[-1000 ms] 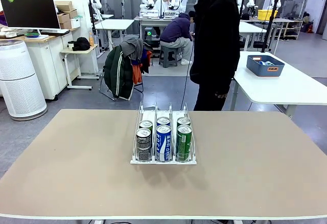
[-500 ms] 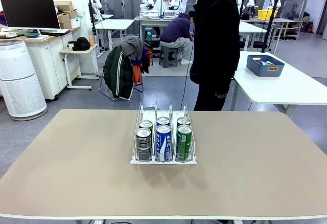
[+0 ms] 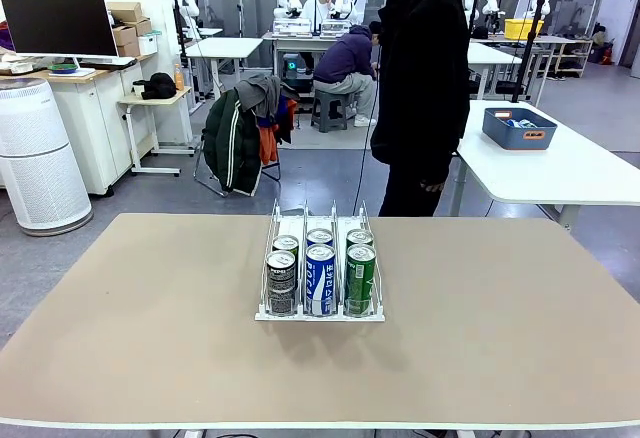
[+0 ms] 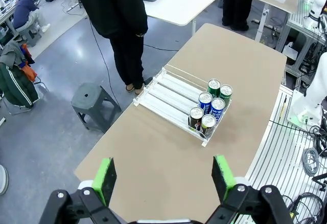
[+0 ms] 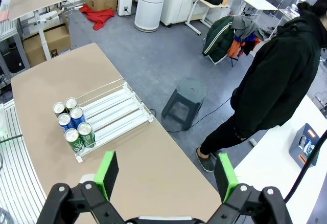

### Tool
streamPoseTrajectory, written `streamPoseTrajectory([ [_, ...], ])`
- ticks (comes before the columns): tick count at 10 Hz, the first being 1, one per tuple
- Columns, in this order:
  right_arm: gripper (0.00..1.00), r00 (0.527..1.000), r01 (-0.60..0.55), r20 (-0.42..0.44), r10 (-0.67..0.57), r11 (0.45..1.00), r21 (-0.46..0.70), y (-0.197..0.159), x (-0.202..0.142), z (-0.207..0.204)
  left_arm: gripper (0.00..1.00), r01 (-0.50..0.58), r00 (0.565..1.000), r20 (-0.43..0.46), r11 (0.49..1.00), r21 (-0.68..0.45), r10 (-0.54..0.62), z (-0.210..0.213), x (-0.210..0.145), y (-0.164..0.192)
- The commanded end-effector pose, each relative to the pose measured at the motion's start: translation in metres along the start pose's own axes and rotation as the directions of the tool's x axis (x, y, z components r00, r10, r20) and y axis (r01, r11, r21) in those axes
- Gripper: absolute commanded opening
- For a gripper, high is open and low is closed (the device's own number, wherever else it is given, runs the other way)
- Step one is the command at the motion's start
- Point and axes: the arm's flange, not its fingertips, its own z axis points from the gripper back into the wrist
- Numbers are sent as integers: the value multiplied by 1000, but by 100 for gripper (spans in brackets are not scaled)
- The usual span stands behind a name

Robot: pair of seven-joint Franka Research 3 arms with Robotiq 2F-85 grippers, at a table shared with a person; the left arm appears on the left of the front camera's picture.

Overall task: Fill the beverage cans into the dispenser.
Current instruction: Pick up the Pepsi coke handed by the human.

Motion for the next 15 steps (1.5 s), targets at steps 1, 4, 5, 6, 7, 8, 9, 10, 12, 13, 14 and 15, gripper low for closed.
streamPoseTrajectory([
  [1,100,999,41,-18,-41,999,27,5,12,-1,100,1,1000,1,1000,-1,-1,0,-1,0],
  [4,100,1000,14,-14,-14,1000,13,5,19,-6,100,1,1000,1,1000,-1,-1,0,-1,0],
  [5,100,1000,9,-19,-9,1000,20,3,22,-6,100,1,1000,1,1000,-1,-1,0,-1,0],
  [6,100,1000,2,-27,-1,1000,25,3,25,-5,100,1,1000,1,1000,-1,-1,0,-1,0],
  [7,100,999,-3,-34,4,999,36,2,28,-4,100,1,1000,1,1000,-1,-1,0,-1,0],
  [8,100,999,0,-36,2,999,44,1,31,-1,100,1,1000,1,1000,-1,-1,0,-1,0],
  [9,100,999,8,-47,-5,999,53,-2,34,2,100,1,1000,1,1000,-1,-1,0,-1,0],
  [10,100,999,12,-48,-9,998,60,-4,35,4,100,1,1000,1,1000,-1,-1,0,-1,0],
  [12,100,999,14,-48,-11,999,51,-6,36,5,100,1,1000,1,1000,-1,-1,0,-1,0],
  [13,100,999,24,-38,-22,999,29,-8,36,5,100,1,1000,1,1000,-1,-1,0,-1,0],
  [14,100,999,27,-38,-27,999,21,-9,37,4,100,1,1000,1,1000,-1,-1,0,-1,0],
  [15,100,999,28,-34,-27,999,17,-9,36,4,100,1,1000,1,1000,-1,-1,0,-1,0],
])
